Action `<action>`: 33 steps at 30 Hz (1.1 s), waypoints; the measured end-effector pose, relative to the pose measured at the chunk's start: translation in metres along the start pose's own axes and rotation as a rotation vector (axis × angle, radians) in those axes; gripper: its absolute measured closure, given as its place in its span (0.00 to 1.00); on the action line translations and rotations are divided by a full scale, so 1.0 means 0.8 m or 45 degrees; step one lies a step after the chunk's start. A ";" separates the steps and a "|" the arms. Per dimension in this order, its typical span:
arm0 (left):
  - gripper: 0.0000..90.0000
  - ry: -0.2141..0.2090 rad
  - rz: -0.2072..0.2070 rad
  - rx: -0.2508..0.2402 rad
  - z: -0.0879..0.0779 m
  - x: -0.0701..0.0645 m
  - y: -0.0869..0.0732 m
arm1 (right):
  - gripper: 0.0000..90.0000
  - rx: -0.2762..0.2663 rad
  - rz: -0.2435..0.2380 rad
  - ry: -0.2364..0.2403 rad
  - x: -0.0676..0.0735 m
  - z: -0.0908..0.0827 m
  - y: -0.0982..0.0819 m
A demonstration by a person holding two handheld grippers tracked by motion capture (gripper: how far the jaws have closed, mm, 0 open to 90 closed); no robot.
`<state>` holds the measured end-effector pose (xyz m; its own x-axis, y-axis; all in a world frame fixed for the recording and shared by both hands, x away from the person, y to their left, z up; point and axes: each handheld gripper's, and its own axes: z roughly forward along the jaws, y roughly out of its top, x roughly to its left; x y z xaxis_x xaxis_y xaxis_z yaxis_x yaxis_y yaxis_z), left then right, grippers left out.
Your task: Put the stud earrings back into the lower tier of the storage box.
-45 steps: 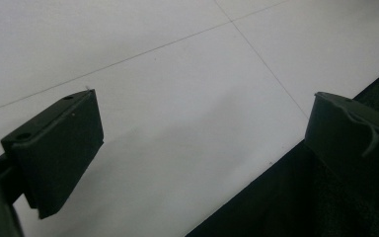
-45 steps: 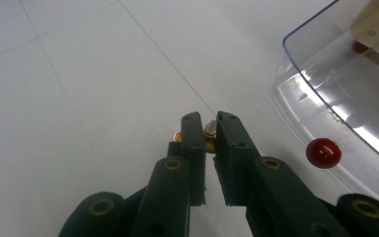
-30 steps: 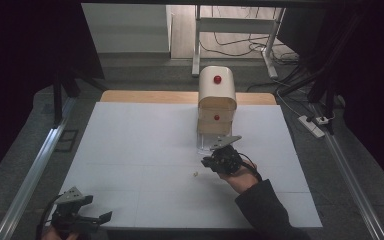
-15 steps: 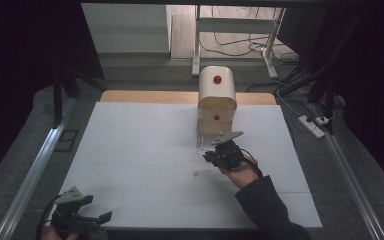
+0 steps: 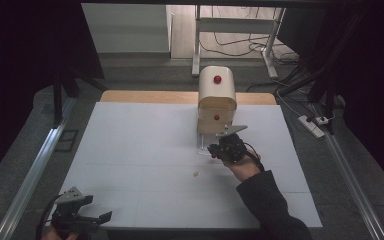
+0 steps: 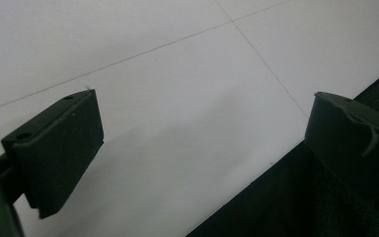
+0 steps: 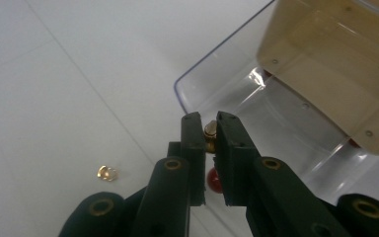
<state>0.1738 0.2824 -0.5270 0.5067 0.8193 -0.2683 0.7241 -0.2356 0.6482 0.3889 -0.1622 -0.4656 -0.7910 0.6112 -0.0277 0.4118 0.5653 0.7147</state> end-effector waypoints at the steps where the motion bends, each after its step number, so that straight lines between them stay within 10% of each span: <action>1: 0.02 0.000 0.000 0.001 0.000 0.000 0.000 | 0.91 0.001 0.002 -0.005 -0.002 0.000 0.000; 33: 0.02 -0.003 0.003 0.003 0.000 0.000 0.000 | 0.87 0.055 0.072 -0.125 -0.044 0.024 -0.014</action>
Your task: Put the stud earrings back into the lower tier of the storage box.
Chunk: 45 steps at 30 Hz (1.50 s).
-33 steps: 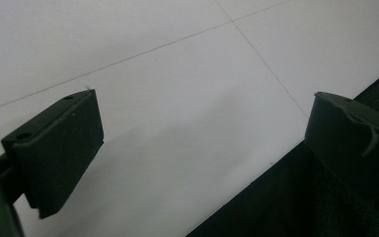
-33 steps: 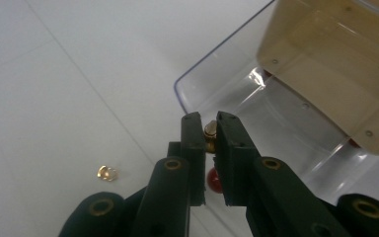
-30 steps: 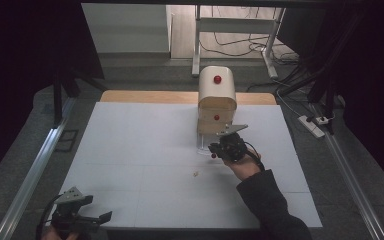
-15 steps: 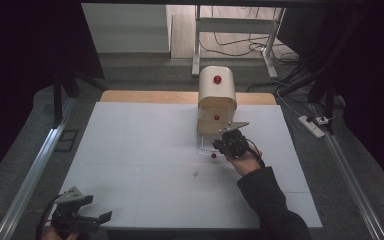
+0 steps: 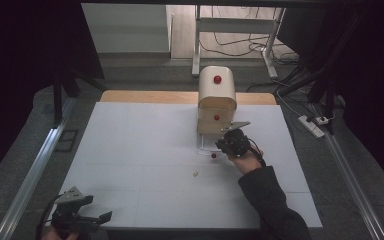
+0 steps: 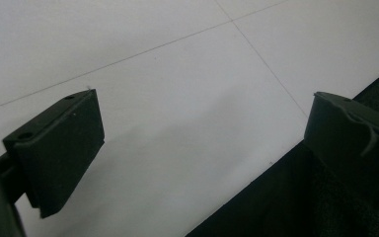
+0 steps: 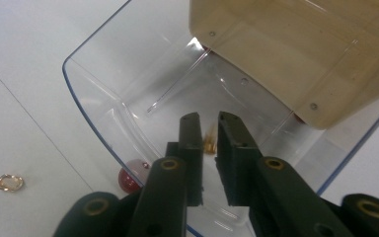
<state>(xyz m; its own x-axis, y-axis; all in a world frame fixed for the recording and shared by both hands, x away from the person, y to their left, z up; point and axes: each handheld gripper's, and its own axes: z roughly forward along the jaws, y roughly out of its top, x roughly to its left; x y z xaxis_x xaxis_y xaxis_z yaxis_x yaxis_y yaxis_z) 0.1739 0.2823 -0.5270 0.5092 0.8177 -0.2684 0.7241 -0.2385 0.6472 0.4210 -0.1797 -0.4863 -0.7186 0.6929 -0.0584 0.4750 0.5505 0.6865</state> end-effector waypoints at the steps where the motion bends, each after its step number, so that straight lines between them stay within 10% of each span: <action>1: 0.02 0.000 0.001 0.000 0.000 0.000 0.000 | 0.86 -0.002 0.004 0.001 0.000 -0.001 0.000; 22: 0.02 0.000 0.003 0.000 0.000 0.000 0.000 | 0.44 -0.033 0.060 0.047 0.010 -0.029 0.004; 45: 0.02 -0.001 0.003 0.000 0.000 0.000 0.000 | 0.03 0.004 -0.041 0.154 0.049 -0.037 -0.009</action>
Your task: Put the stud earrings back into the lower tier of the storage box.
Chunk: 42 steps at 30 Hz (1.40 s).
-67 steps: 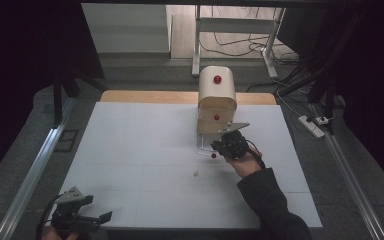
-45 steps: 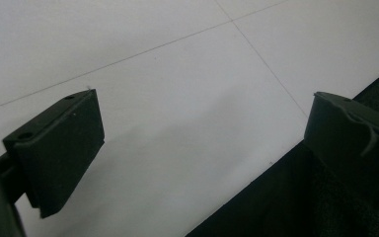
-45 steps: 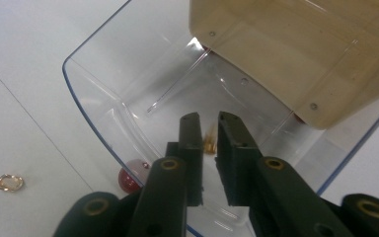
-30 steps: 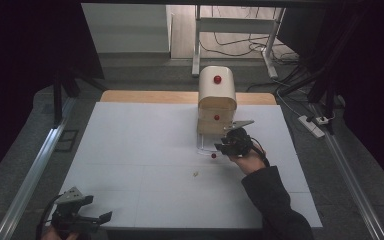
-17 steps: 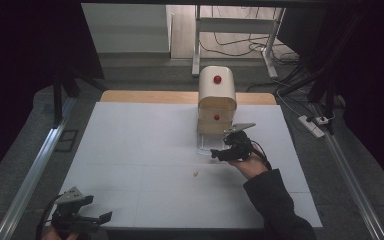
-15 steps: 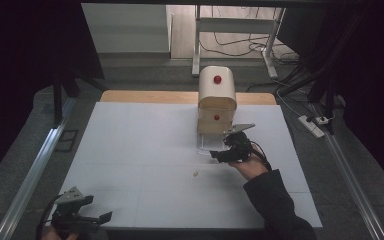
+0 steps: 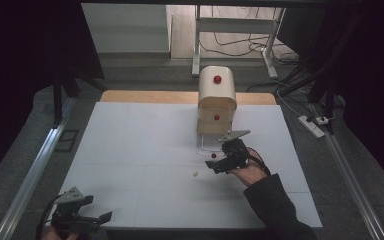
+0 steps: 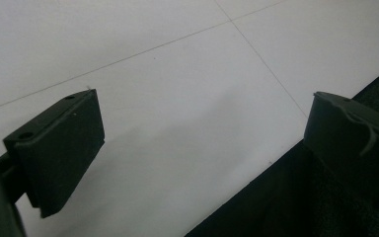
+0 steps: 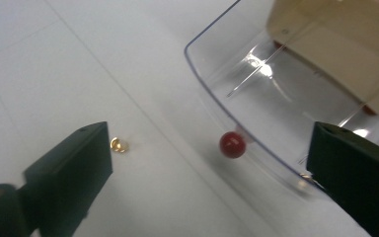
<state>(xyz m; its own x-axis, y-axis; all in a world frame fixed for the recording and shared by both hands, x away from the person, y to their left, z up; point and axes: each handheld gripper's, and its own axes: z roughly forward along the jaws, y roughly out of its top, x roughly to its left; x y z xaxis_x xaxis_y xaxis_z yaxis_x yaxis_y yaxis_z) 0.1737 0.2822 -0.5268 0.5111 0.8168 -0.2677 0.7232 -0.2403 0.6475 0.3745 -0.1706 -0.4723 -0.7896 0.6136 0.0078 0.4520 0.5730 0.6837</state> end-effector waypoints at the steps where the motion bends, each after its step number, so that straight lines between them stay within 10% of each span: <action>1: 0.02 0.000 0.000 0.000 0.000 0.000 0.000 | 0.02 0.004 -0.007 -0.003 0.002 0.000 -0.001; 42: 0.02 0.000 0.000 0.001 0.000 0.000 0.000 | 0.00 0.073 -0.174 0.187 0.073 0.040 -0.022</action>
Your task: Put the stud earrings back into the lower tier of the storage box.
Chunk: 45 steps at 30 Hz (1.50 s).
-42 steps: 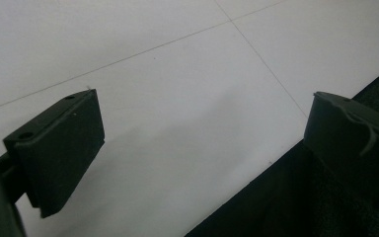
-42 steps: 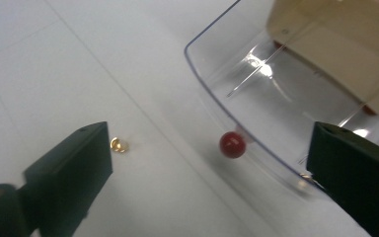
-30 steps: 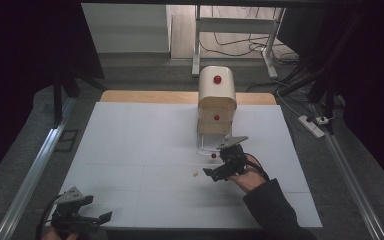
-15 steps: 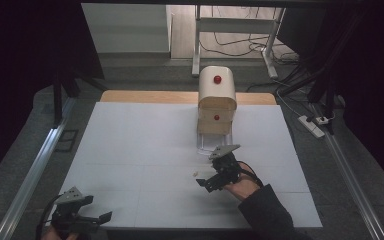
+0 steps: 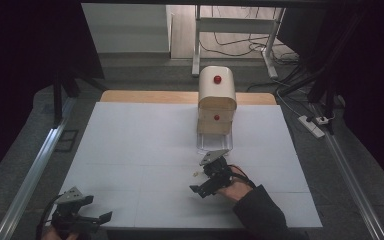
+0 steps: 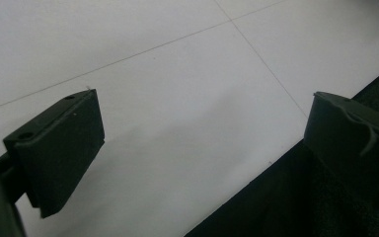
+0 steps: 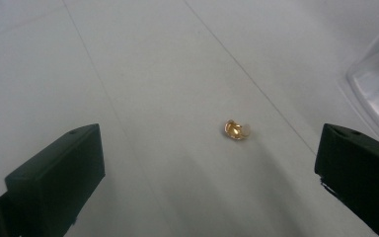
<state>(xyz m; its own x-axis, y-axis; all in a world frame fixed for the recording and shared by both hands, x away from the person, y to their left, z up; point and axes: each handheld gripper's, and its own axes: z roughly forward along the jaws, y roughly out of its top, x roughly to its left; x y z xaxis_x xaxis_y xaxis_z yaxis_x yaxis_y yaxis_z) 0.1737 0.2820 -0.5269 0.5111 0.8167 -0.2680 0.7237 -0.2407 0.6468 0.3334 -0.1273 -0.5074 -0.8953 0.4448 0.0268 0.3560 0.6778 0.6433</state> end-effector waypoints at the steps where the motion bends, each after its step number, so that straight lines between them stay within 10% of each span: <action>1: 0.02 0.000 0.000 0.000 0.000 0.000 0.000 | 0.00 0.012 -0.005 -0.002 0.001 0.004 0.000; 15: 0.02 0.000 0.002 0.001 0.000 0.000 0.000 | 0.01 0.095 -0.043 -0.057 -0.003 0.041 0.003; 33: 0.02 0.000 0.004 0.005 0.001 0.000 0.000 | 0.83 0.078 -0.108 -0.039 -0.017 0.027 0.008; 45: 0.03 0.000 0.004 0.005 0.001 0.000 0.000 | 0.88 0.097 -0.070 -0.043 -0.015 0.027 0.011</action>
<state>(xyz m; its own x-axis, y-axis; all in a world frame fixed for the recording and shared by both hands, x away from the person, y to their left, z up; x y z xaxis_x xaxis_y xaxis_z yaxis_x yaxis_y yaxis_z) 0.1740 0.2814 -0.5271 0.5132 0.8159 -0.2663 0.7241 -0.2450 0.6447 0.3530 -0.1142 -0.5185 -0.9049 0.4242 -0.0339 0.3269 0.7439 0.5829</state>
